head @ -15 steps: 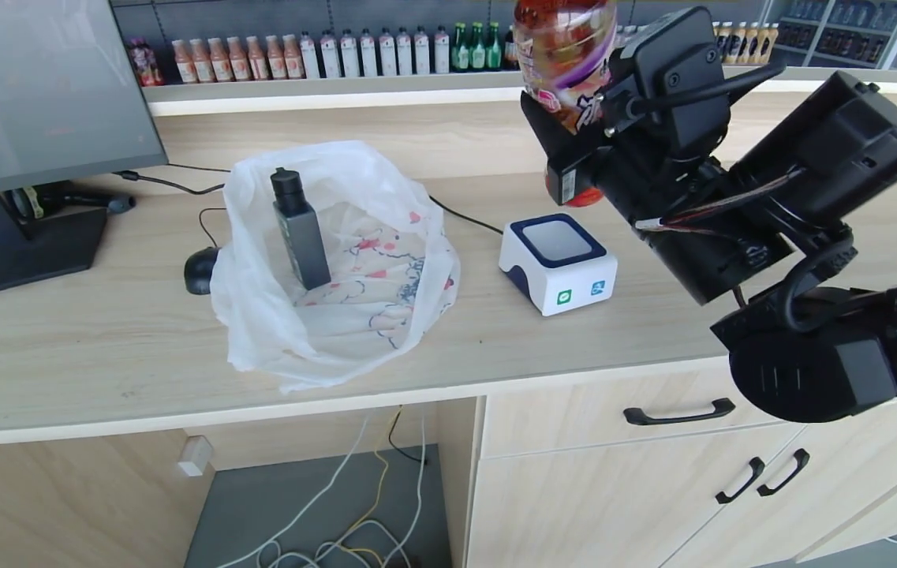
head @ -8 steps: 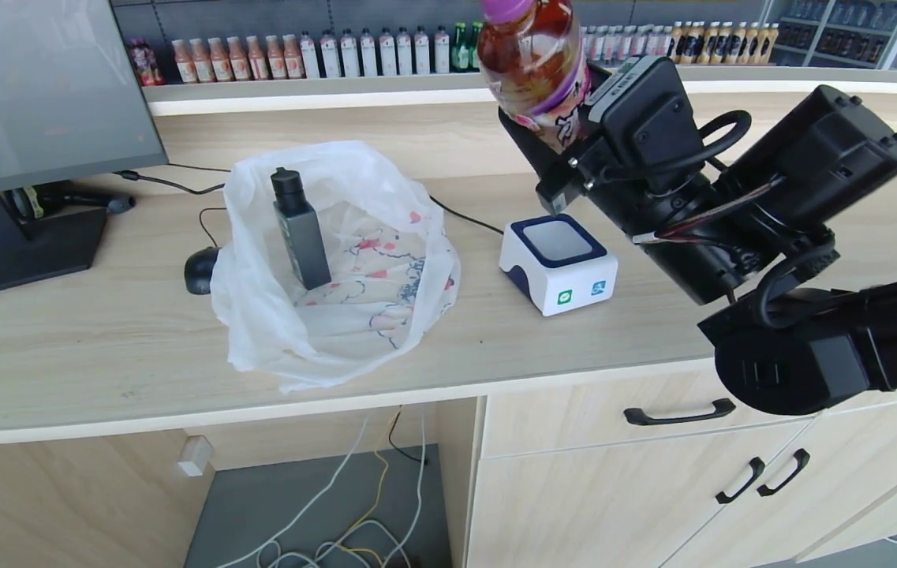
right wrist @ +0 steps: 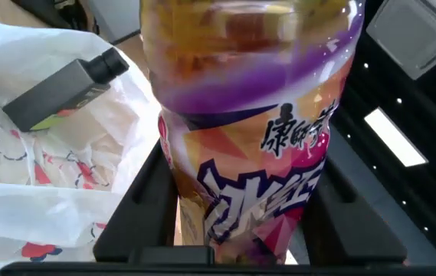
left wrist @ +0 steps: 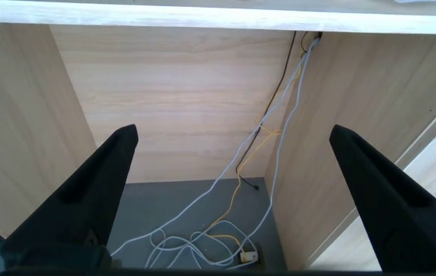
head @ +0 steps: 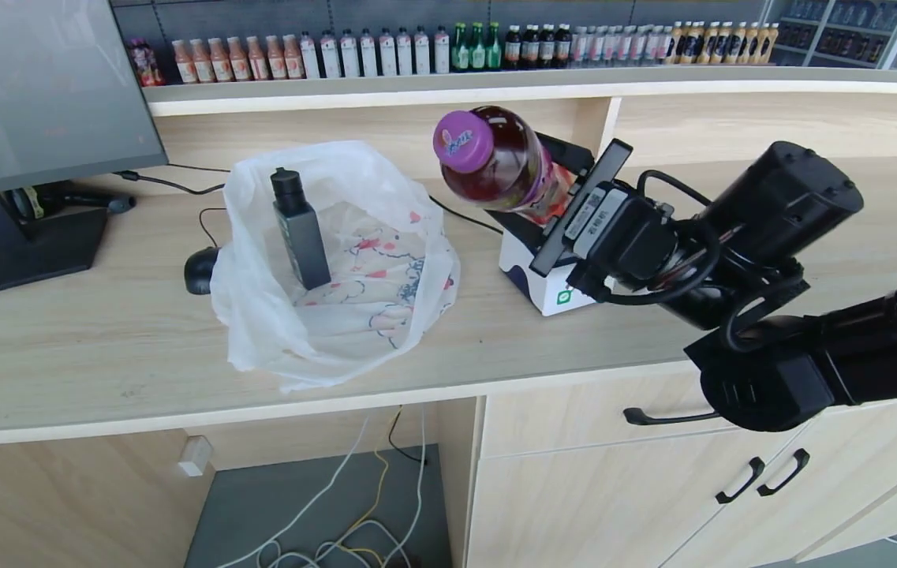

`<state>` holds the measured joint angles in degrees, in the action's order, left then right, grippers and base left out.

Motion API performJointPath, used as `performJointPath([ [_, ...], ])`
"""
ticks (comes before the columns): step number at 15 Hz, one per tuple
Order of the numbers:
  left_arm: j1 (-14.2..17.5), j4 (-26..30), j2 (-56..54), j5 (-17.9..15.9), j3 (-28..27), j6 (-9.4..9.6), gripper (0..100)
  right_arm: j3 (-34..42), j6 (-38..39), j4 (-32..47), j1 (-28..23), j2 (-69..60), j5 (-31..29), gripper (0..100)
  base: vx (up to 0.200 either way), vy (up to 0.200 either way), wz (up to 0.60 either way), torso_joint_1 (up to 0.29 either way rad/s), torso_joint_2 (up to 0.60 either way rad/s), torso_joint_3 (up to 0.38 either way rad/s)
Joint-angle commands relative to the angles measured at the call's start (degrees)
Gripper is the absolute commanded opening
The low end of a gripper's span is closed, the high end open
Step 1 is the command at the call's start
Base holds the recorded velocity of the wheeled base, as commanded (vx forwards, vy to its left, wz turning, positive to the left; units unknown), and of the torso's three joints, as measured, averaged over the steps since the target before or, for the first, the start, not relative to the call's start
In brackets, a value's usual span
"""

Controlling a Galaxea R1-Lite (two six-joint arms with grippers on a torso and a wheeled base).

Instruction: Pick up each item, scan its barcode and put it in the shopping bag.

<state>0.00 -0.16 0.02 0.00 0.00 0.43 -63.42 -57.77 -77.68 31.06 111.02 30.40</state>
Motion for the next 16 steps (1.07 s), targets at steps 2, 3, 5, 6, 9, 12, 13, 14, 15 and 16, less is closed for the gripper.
performJointPath([
  [2,0.00,-0.02,-0.02,0.00,0.00,-0.08,100,1.10,-1.12,-0.02,-6.28,1.30,8.71,0,0.000,0.000,0.00,0.000,0.00,0.000],
  [3,0.00,-0.02,-0.02,0.00,0.00,0.01,100,0.75,-1.64,-0.02,-7.95,2.01,11.61,0,0.000,0.000,0.00,0.000,0.00,0.000],
  [5,0.00,-0.02,-0.02,0.00,0.00,0.01,100,-0.39,-1.38,-0.02,-10.41,2.01,13.45,0,0.000,0.000,0.00,0.000,0.00,0.000],
  [6,0.00,-0.02,-0.02,0.00,0.00,0.01,100,-1.01,-0.85,0.07,-10.50,2.01,14.16,0,0.000,0.000,0.00,0.000,0.00,0.000],
  [9,0.00,-0.02,-0.02,0.00,0.00,-0.08,100,-2.41,-0.41,1.30,-10.32,2.62,16.79,0,0.000,0.000,0.00,0.000,0.00,0.000],
  [12,0.00,-0.02,-0.02,0.00,0.00,0.01,100,-1.80,-0.41,1.57,-10.32,2.53,18.38,0,0.000,0.000,0.00,0.000,0.00,0.000],
  [13,0.00,-0.02,-0.02,0.00,0.00,0.01,100,-1.89,-0.41,1.57,-10.32,2.45,18.38,0,0.000,0.000,0.00,0.000,0.00,0.000],
  [14,0.00,-0.02,-0.02,0.00,0.00,-0.08,100,-1.80,-0.41,1.57,-10.32,2.36,18.38,0,0.000,0.000,0.00,0.000,0.00,0.000],
  [15,0.00,-0.02,-0.02,0.00,0.00,-0.08,100,-1.54,-0.41,1.57,-10.23,2.27,18.29,0,0.000,0.000,0.00,0.000,0.00,0.000],
  [16,0.00,-0.02,-0.02,0.00,0.00,-0.08,100,-0.66,-0.41,1.57,-10.14,2.27,18.29,0,0.000,0.000,0.00,0.000,0.00,0.000],
])
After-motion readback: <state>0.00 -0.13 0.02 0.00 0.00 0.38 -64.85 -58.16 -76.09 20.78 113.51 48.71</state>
